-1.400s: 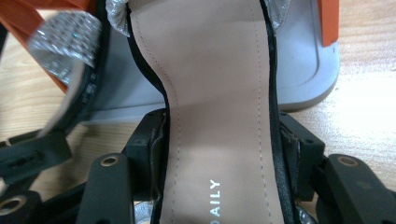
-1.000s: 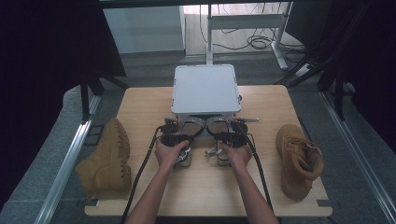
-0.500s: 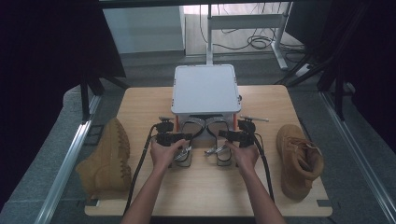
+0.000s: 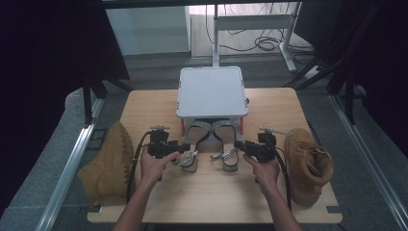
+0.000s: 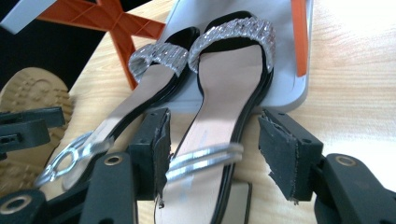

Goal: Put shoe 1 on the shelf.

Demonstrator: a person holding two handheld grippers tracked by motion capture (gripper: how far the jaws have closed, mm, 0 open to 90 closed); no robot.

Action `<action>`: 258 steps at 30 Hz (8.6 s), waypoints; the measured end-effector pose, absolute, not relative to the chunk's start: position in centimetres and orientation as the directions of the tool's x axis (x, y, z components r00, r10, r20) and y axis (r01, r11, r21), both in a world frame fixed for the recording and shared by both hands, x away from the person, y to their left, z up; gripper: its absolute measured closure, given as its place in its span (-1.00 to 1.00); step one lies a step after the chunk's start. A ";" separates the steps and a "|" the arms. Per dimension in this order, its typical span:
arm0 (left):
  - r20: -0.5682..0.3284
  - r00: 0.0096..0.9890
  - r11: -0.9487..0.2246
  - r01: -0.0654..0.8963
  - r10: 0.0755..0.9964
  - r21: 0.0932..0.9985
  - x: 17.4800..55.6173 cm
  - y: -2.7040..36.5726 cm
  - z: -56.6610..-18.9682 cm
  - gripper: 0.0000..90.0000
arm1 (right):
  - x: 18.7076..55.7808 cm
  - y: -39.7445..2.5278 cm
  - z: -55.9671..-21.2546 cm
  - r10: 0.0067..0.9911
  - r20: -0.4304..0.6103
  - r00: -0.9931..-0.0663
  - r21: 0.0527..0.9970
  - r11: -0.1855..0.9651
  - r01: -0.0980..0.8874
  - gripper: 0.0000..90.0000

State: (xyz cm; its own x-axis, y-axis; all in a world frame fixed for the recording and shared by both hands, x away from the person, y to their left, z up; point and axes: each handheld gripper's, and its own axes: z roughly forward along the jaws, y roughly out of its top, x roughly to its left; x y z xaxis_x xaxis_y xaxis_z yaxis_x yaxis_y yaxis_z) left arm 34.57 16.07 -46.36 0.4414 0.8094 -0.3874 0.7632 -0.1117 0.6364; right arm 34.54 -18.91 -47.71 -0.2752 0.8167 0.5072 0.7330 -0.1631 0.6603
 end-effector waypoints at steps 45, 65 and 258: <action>-0.262 0.501 -0.237 0.728 0.825 0.644 29.7 15.2 -51.5 -0.29 | 31.2 -14.3 -53.7 0.883 0.278 -0.378 0.706 0.079 0.704 -0.43; -0.205 0.411 -0.169 0.708 0.888 0.686 31.4 11.8 -52.1 -0.20 | 31.4 -13.8 -53.6 0.889 0.268 -0.372 0.696 0.089 0.713 -0.41; -0.205 0.172 0.040 0.664 0.964 0.746 39.1 8.1 -51.8 -0.09 | 39.7 -12.6 -51.3 0.904 0.381 -0.196 0.660 -0.117 0.742 -0.20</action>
